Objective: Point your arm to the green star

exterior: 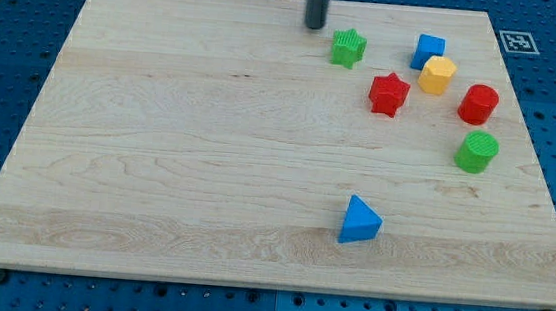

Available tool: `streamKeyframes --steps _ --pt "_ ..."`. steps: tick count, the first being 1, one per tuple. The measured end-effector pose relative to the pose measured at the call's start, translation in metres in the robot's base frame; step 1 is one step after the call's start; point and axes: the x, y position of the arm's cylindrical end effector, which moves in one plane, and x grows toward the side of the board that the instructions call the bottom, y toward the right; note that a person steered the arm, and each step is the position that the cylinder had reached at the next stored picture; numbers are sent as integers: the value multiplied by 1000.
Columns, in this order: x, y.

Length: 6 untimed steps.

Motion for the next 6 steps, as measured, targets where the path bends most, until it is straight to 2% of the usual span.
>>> streamKeyframes --steps 1,2,3,4,5,6 --pt "85 25" --pt "193 107" --pt "193 111" --pt "125 54" --pt "46 28" --pt "27 66"
